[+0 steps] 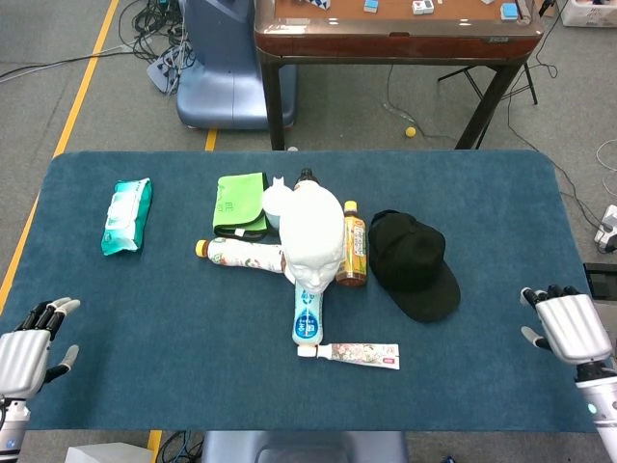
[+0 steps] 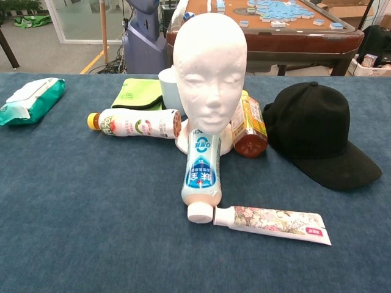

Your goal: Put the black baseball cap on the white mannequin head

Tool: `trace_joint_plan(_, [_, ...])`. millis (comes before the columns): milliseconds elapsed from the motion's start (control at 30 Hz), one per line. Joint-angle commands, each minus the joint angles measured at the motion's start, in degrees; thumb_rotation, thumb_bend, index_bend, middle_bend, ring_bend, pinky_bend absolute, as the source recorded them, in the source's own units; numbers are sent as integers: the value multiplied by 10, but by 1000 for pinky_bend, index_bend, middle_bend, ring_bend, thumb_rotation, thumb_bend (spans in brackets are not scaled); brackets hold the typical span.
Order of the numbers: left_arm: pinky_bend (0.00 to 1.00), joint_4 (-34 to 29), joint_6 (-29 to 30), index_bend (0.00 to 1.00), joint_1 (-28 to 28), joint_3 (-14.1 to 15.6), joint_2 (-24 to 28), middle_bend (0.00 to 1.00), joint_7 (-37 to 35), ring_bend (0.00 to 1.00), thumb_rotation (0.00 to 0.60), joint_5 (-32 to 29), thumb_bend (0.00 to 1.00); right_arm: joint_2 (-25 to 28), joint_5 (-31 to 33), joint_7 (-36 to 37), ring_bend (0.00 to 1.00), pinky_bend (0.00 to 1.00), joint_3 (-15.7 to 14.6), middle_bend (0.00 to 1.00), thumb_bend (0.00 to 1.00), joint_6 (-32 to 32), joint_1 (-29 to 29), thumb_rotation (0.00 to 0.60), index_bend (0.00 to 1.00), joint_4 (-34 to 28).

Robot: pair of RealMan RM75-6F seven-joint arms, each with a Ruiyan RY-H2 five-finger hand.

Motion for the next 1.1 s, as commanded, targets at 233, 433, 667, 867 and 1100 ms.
trace_joint_plan(233, [375, -2, 1, 206, 3, -2, 3, 202, -5, 148, 600, -5, 305, -88, -29, 26, 525, 582, -18, 689, 0, -63, 51, 600, 521, 143])
trace_joint_plan(433, [376, -3, 3, 206, 4, -2, 6, 202, -7, 148, 600, -7, 305, -142, -38, 48, 505, 582, -21, 668, 0, -69, 70, 600, 521, 209])
trace_joint_plan(667, [377, -4, 2, 207, 5, -2, 8, 203, -10, 148, 600, -8, 304, -190, -47, 65, 499, 581, -25, 665, 0, -66, 86, 600, 521, 263])
trace_joint_plan(867, [378, -5, 1, 207, 6, -2, 8, 203, -11, 148, 600, -9, 305, -217, -46, 70, 499, 581, -22, 683, 0, -62, 96, 600, 522, 288])
trace_joint_plan(1100, [379, -5, 0, 207, 6, -2, 9, 204, -12, 148, 600, -10, 304, -243, -54, 81, 500, 581, -22, 697, 0, -47, 110, 600, 521, 318])
